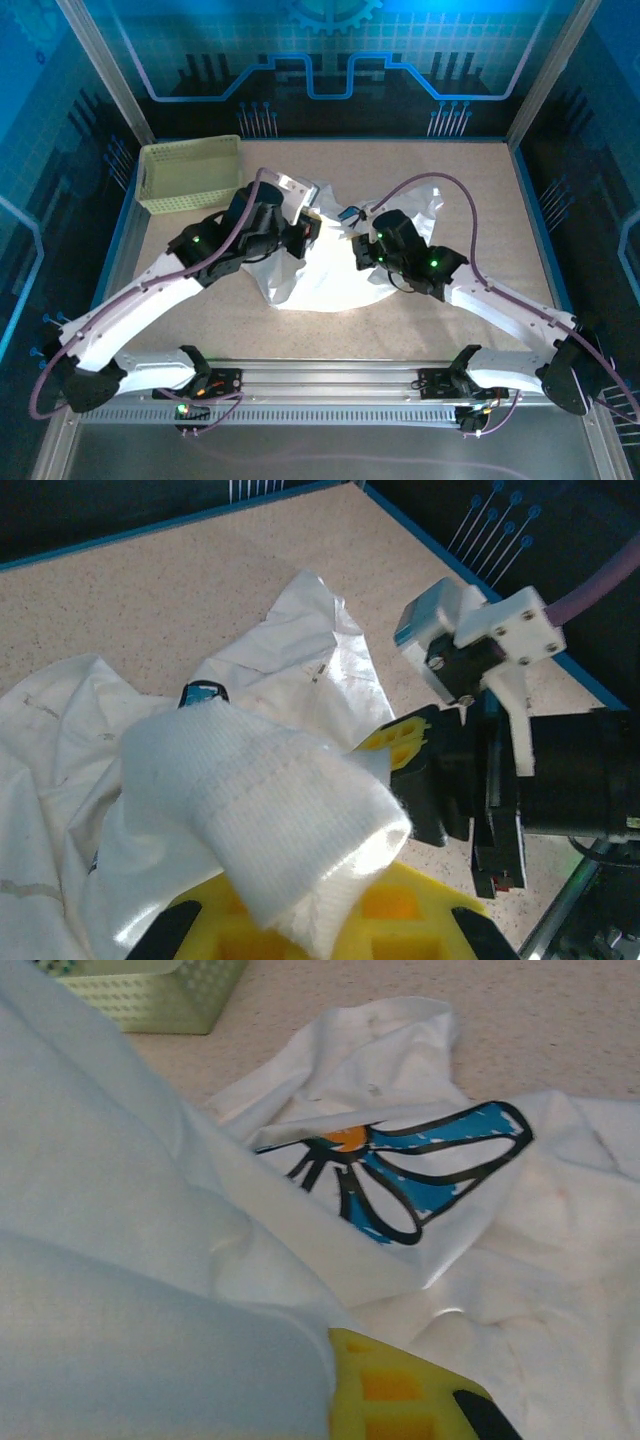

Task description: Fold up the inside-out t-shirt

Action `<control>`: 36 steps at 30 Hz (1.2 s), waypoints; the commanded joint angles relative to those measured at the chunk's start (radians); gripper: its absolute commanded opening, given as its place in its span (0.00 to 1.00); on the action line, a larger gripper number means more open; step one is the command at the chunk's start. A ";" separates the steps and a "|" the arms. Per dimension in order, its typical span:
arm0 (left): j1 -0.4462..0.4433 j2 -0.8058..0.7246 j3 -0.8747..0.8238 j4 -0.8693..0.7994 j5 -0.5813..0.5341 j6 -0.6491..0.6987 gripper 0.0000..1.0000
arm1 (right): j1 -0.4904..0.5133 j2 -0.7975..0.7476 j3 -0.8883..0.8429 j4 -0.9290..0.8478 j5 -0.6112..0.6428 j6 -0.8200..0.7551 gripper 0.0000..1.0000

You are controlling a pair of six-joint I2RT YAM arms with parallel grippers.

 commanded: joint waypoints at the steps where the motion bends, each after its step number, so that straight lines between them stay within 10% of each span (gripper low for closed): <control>1: 0.006 0.072 0.067 -0.059 -0.022 -0.044 0.00 | -0.014 -0.038 -0.042 -0.084 0.074 0.033 0.00; 8: 0.003 0.254 0.182 -0.113 0.025 -0.143 0.01 | 0.073 -0.182 -0.156 0.146 -0.073 -0.006 0.68; 17: 0.000 0.279 0.160 -0.021 0.200 -0.269 0.15 | 0.123 -0.070 -0.150 0.315 0.021 0.033 0.78; 23: 0.001 0.280 0.132 0.040 0.270 -0.345 0.18 | 0.127 -0.007 -0.165 0.446 0.087 0.120 0.66; 31: 0.062 0.190 0.042 0.021 0.136 -0.342 0.30 | 0.085 -0.006 -0.168 0.293 0.165 0.191 0.00; 36: 0.078 0.065 -0.154 0.078 0.046 -0.322 0.41 | 0.005 -0.073 -0.247 0.279 0.048 0.254 0.00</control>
